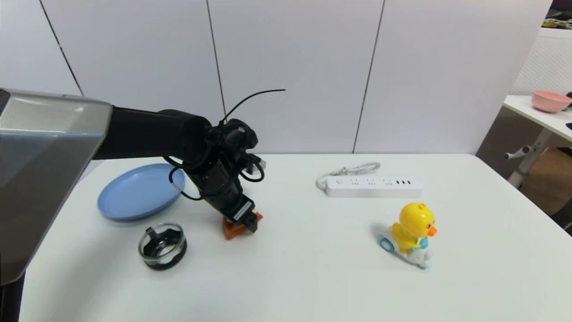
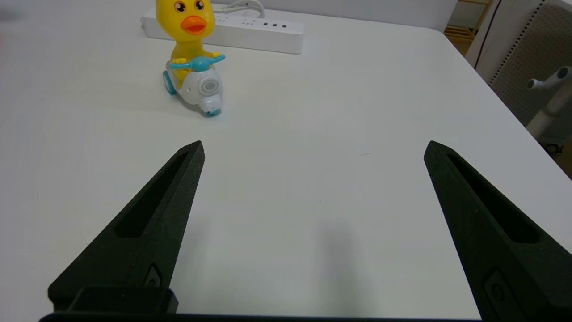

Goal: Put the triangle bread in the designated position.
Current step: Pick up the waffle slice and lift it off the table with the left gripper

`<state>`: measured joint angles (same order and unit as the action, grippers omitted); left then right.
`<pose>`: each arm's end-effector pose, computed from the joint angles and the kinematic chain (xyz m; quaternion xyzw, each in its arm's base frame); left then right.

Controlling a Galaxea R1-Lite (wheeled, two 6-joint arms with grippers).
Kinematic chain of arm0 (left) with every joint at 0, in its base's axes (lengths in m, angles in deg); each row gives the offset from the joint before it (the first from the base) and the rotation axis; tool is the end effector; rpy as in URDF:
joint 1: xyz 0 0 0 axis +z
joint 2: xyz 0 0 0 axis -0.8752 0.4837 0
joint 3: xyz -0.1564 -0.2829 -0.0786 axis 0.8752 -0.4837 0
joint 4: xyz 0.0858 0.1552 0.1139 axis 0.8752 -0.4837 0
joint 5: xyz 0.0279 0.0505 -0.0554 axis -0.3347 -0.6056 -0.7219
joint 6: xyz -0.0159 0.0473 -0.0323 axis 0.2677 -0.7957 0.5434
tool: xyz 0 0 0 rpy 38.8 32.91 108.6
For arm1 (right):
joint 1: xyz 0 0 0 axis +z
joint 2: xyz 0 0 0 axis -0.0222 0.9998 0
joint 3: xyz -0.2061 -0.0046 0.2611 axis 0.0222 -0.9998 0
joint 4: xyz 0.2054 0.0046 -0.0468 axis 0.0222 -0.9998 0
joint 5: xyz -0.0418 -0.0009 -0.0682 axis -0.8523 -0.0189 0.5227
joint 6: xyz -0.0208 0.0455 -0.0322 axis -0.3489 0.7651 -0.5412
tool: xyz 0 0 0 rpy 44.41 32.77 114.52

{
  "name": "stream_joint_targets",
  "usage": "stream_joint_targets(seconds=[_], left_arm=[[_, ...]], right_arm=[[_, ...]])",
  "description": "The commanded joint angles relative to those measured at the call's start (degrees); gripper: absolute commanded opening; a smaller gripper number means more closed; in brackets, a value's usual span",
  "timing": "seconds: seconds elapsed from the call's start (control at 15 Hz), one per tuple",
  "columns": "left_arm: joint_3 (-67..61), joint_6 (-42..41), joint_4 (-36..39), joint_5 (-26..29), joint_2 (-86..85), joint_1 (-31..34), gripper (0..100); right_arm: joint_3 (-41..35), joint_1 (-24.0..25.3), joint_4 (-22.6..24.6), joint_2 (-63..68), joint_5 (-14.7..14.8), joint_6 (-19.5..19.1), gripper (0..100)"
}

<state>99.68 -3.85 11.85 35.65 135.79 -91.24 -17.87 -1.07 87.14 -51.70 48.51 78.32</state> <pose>0.3812 -0.2184 0.1400 0.2409 0.5133 -0.2522 0.7841 0.0035 0.0022 0.0742 -0.0497 0.0038 0.0201 0.9986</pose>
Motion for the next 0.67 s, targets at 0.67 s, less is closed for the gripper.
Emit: stream_joint_targets(seconds=[0.67], left_arm=[[0.6, 0.2, 0.8, -0.7, -0.4, -0.1, 0]], right_arm=[[-0.1, 0.1, 0.0, 0.0, 0.0, -0.1, 100]])
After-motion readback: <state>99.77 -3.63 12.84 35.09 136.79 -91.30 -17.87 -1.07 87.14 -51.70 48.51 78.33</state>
